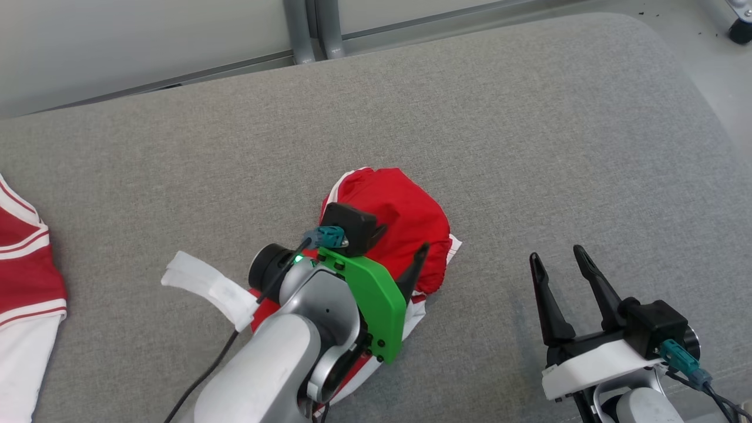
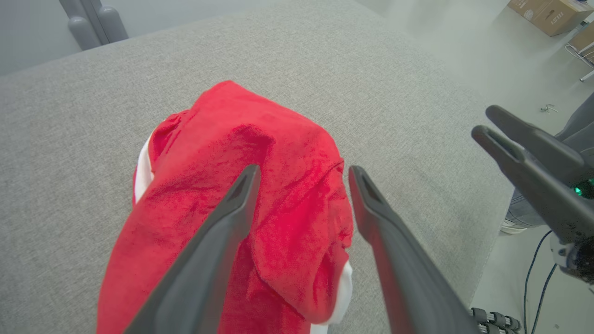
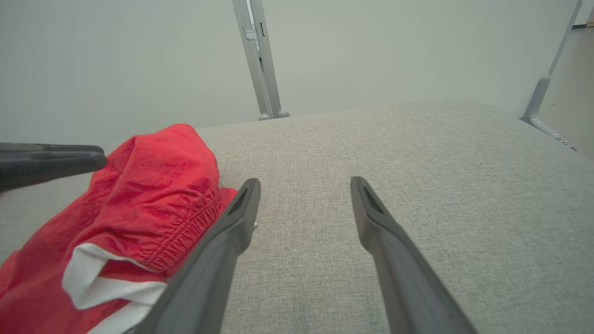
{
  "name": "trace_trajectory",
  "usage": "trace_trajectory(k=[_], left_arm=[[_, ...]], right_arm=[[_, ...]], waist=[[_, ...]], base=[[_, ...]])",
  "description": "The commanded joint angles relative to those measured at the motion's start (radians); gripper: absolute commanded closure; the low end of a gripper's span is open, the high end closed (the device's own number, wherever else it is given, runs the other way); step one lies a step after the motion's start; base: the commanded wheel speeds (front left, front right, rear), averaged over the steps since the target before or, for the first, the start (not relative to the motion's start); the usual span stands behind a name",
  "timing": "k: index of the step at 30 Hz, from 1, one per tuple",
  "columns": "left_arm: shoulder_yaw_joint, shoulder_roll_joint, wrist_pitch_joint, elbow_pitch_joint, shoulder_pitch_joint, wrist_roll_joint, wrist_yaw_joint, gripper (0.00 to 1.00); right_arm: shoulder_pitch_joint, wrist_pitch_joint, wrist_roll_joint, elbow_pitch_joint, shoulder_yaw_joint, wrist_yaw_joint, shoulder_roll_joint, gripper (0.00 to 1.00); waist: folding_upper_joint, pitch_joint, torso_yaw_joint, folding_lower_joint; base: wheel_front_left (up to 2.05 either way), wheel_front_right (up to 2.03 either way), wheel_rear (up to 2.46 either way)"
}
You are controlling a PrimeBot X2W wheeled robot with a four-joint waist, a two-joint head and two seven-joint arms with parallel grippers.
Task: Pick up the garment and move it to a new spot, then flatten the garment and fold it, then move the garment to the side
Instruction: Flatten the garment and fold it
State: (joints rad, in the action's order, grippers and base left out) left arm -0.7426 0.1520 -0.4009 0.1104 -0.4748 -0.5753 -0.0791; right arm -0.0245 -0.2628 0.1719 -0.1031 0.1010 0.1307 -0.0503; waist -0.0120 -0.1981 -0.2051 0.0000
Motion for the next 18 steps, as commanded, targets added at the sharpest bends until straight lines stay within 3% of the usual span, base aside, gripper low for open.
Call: trace_trajectory(k=[1,8,18], left_arm=[[-0.006,0.006,-0.003,-0.017,0.011,0.01,-0.003,0.0],[-0.083,-0.041,-0.045,-0.145,-0.007,0.015,0.01,0.0],[-0.085,-0.081,-0.006,0.113,-0.088,0.029,-0.017,0.0]], right_arm=[[0.01,-0.004,-0.005,0.0,0.0,0.0,-0.001,0.0],[-0.001,-0.004,0.0,0.0,0.011,0.0,-0.001,0.0],[-0.041,-0.004,0.017,0.0,0.027,0.0,-0.001,0.0]], waist=[[0.012,0.005,0.006,0.0],[0.012,-0.003,0.012,0.0],[0.012,-0.051,-0.056,0.0]], base=[[0.0,0.0,0.0],[0.0,0.0,0.0],[0.0,0.0,0.0]])
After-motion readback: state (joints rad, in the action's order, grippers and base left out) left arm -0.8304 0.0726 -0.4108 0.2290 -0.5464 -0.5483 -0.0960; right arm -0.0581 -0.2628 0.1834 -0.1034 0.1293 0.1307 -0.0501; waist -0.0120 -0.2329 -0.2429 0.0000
